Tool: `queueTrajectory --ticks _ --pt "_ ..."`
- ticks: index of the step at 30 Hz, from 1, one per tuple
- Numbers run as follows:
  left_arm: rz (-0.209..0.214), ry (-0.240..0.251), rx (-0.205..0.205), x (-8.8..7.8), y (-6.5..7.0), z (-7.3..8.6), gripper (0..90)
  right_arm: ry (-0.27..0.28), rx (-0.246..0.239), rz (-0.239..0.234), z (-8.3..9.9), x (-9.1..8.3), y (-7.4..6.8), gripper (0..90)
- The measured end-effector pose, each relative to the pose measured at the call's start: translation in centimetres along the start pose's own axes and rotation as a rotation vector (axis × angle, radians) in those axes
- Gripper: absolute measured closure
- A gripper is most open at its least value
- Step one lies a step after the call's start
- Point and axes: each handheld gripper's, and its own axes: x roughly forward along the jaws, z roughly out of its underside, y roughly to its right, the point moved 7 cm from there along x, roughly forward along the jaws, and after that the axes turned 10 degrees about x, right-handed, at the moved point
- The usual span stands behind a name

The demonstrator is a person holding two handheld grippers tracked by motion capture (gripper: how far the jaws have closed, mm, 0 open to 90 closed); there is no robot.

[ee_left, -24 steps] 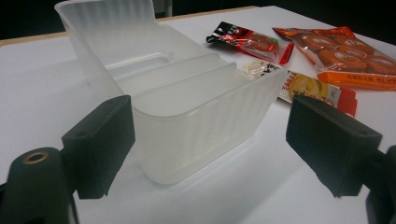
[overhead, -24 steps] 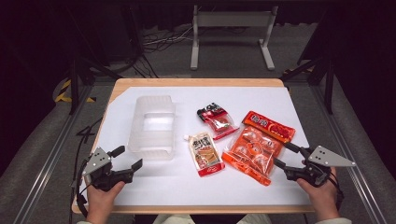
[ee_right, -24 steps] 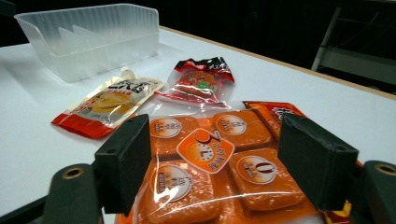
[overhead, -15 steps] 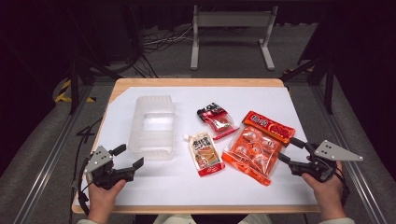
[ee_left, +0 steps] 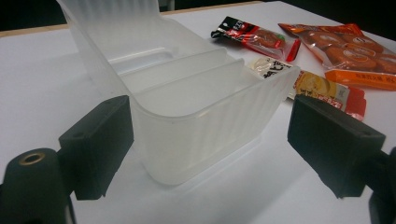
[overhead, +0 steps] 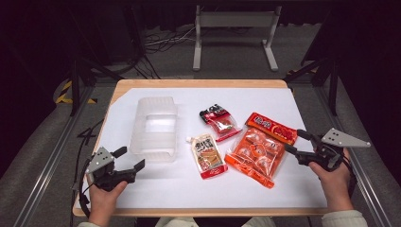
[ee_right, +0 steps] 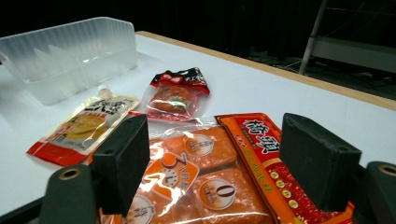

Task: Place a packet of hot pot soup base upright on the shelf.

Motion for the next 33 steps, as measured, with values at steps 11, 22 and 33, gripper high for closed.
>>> queueTrajectory --ticks 11,22,33 --pt "-0.027 -0.052 -0.012 0.3 -0.7 0.7 11.2 -0.03 0.02 0.057 -0.5 1.0 1.9 24.7" --pt "-0.111 -0.01 -0.024 -0.8 -1.9 0.5 12.6 -0.049 0.124 0.178 -0.8 2.9 5.9 24.7" --pt "-0.112 0.052 -0.019 -2.0 -1.8 -0.2 13.0 -0.085 0.198 0.232 0.3 4.8 9.2 24.7"
